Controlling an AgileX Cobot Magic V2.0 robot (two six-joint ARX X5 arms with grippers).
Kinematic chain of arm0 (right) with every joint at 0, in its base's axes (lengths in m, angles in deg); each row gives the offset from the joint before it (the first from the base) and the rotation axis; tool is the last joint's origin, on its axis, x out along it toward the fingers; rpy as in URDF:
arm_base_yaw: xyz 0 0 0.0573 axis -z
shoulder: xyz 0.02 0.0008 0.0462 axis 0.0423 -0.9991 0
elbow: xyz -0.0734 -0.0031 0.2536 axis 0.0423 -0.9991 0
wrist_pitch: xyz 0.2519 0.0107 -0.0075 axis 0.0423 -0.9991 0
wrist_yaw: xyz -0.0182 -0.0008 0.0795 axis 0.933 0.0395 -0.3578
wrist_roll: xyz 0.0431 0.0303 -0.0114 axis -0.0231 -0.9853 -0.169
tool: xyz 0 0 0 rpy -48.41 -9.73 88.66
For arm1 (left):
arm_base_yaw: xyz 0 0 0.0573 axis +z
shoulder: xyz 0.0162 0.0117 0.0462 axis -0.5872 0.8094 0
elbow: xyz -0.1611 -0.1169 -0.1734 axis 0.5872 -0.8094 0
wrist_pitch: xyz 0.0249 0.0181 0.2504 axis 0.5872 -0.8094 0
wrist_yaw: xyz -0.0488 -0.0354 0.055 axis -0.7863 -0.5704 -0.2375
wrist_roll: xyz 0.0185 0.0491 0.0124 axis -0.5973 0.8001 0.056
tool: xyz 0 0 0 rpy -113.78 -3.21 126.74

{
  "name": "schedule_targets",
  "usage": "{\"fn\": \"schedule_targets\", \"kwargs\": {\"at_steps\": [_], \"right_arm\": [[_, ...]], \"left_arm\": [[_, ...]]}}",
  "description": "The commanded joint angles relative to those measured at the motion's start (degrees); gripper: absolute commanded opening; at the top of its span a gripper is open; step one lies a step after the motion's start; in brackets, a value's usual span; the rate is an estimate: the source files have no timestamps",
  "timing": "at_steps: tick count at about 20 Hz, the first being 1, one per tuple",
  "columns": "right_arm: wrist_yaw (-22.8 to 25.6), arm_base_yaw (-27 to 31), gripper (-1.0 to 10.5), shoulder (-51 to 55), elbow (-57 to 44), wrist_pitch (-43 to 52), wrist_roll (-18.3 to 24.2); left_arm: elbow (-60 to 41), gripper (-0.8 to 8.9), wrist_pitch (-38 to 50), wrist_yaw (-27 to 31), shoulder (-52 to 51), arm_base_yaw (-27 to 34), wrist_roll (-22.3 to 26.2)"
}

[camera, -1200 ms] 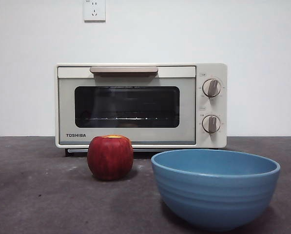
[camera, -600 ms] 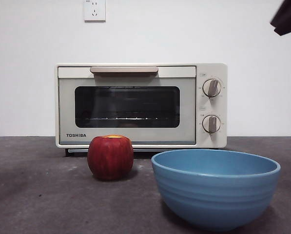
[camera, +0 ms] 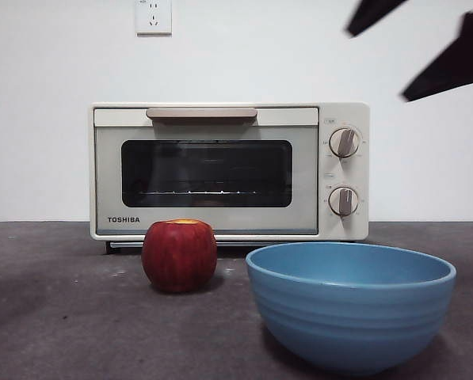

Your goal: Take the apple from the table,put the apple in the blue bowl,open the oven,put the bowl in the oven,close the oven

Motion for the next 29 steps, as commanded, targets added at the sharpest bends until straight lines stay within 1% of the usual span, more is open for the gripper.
{"fn": "schedule_targets", "kwargs": {"at_steps": [1,3,7,10,14,19,22,29], "right_arm": [[1.20,-4.00,5.6,-5.49,1.31,5.81,-4.17],[2.89,-6.97,5.6,-11.34,3.21,8.35,-5.05],[5.51,-11.30,5.6,-24.33,11.47,8.44,-5.03],[5.70,-13.44,5.6,-33.29,17.92,8.44,-5.05],[8.94,-15.87,5.6,-42.40,24.98,8.37,-5.01],[13.25,-16.83,5.6,-50.47,31.47,6.97,-4.81],[15.41,-16.94,5.6,-53.35,32.44,6.73,-4.39],[15.93,-17.42,5.6,-59.47,32.48,7.58,-4.55]], "left_arm": [[0.98,0.07,0.68,-0.28,0.28,-0.15,0.83],[0.98,0.07,0.68,-0.28,0.28,-0.15,0.85],[0.98,0.07,0.68,-0.28,0.28,-0.15,0.85],[0.98,0.07,0.66,-0.28,0.28,-0.15,0.85],[0.98,0.07,0.66,-0.28,0.28,-0.15,0.83],[0.98,0.07,0.55,-0.28,0.28,-0.15,0.83],[0.98,0.07,0.46,-0.28,0.31,-0.15,0.83],[0.98,0.07,0.33,-0.31,0.31,-0.35,0.68]]}}
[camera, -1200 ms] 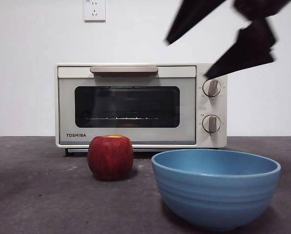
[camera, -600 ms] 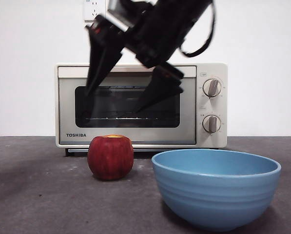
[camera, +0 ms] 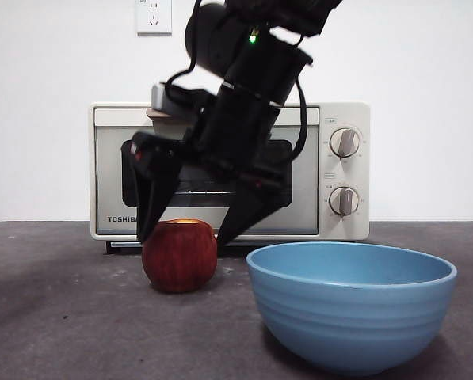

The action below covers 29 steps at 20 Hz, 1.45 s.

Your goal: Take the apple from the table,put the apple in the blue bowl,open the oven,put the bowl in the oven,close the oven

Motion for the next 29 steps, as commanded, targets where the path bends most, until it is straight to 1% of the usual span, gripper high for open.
{"fn": "schedule_targets", "kwargs": {"at_steps": [1,3,5,7,10,11,14,17,19,22,26,29], "right_arm": [[0.28,-1.03,5.6,-2.54,1.29,0.74,-0.28],[0.63,-1.25,5.6,-3.52,1.29,1.20,-0.37],[2.19,-1.62,5.5,-3.98,1.29,1.64,-0.42],[3.34,-1.73,4.9,-4.09,1.29,1.51,-0.72],[4.11,-1.73,3.3,-4.09,1.29,1.53,-2.67],[4.04,-1.73,3.1,-4.09,1.29,1.46,-3.08],[3.91,-1.77,3.1,-3.34,1.33,1.18,-3.21],[3.87,-1.77,3.1,0.00,1.33,0.35,-3.21],[3.89,-1.77,3.1,3.78,1.33,-2.19,-3.06],[4.57,-1.77,3.1,10.47,1.33,-8.11,-1.66],[4.57,-1.81,3.1,18.93,0.17,-16.46,-1.62],[4.72,-2.03,3.1,25.14,-5.57,-16.44,-1.62]], "left_arm": [[0.98,0.07,0.35,-0.28,0.31,-0.15,0.33],[0.98,0.07,0.26,-0.28,0.28,-0.15,0.33],[0.98,0.07,0.09,-0.28,0.28,-0.15,0.33],[0.98,0.07,-0.59,-0.28,0.28,-0.15,0.37],[0.98,0.07,-0.90,-0.28,0.28,-0.15,0.50],[0.98,0.07,-0.87,-0.28,0.28,-0.15,0.50],[0.98,0.07,-0.85,-0.28,0.28,-0.15,0.52],[0.98,0.07,-0.66,-0.28,0.28,-0.15,0.55],[0.98,0.07,-0.52,-0.28,0.28,-0.15,0.57],[0.98,0.07,-0.48,-0.28,0.28,-0.15,1.05],[0.98,0.07,-0.48,-0.28,0.28,-0.15,1.44],[0.98,0.07,-0.48,-0.28,0.28,-0.15,1.44]]}}
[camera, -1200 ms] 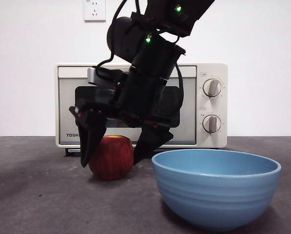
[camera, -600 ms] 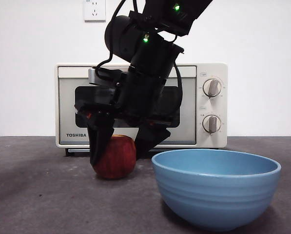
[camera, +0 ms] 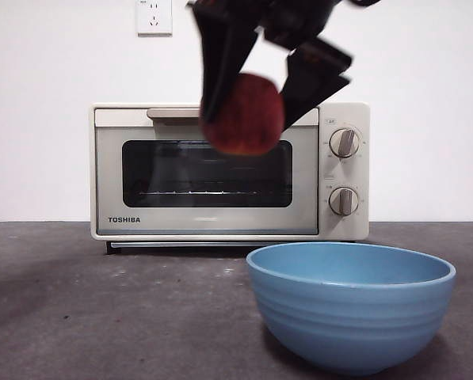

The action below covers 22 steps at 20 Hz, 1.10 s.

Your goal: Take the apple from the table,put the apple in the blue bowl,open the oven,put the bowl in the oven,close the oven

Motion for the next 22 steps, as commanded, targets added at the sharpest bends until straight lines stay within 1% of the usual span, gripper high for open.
{"fn": "schedule_targets", "kwargs": {"at_steps": [1,6,11,13,15,17,22], "right_arm": [[0.35,-0.81,3.1,3.96,-5.22,1.22,0.61],[0.24,-1.05,3.1,12.85,-19.80,6.99,-2.58],[0.31,-3.19,3.1,14.10,-29.40,13.46,-4.28],[1.01,-4.33,3.1,14.08,-31.89,16.68,-5.38],[2.89,-4.74,3.2,14.08,-33.16,17.38,-5.79],[2.73,-4.74,3.7,14.05,-34.03,17.68,-5.79],[2.45,-5.55,4.0,13.55,-35.19,18.21,-5.35]], "left_arm": [[0.98,0.07,0.48,-0.28,0.31,-0.11,0.98],[0.98,0.07,0.50,-0.28,0.33,-0.11,0.96],[0.98,0.07,0.48,-0.28,0.33,-0.11,0.96],[0.98,0.07,0.48,-0.28,0.33,-0.11,0.96],[0.98,0.07,0.50,-0.28,0.33,-0.11,0.96],[0.98,0.07,0.50,-0.28,0.33,-0.11,0.96],[0.98,0.07,0.50,-0.28,0.33,-0.11,0.96]]}}
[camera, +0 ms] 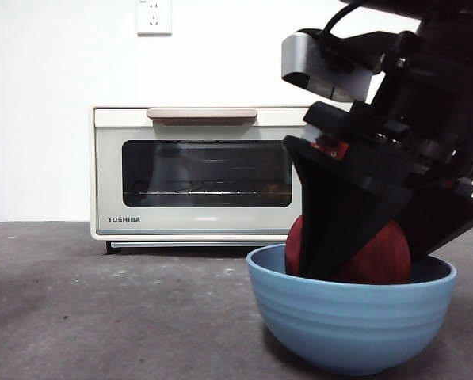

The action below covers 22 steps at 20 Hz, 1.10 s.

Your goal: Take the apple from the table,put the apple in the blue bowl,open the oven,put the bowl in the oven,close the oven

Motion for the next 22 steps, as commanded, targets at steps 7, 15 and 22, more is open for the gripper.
{"fn": "schedule_targets", "kwargs": {"at_steps": [7,15,22], "right_arm": [[-0.07,-0.90,4.4,-0.66,0.31,1.42,-0.28],[5.44,-0.63,4.4,5.31,8.76,-3.85,2.93],[19.71,7.02,4.4,9.64,13.81,-24.46,0.98]], "left_arm": [[0.98,0.07,0.59,-0.28,0.31,-0.13,0.94],[1.14,0.07,9.94,-0.28,3.48,-0.22,-3.04],[6.45,0.07,23.63,0.96,16.90,-3.74,-3.72]]}}
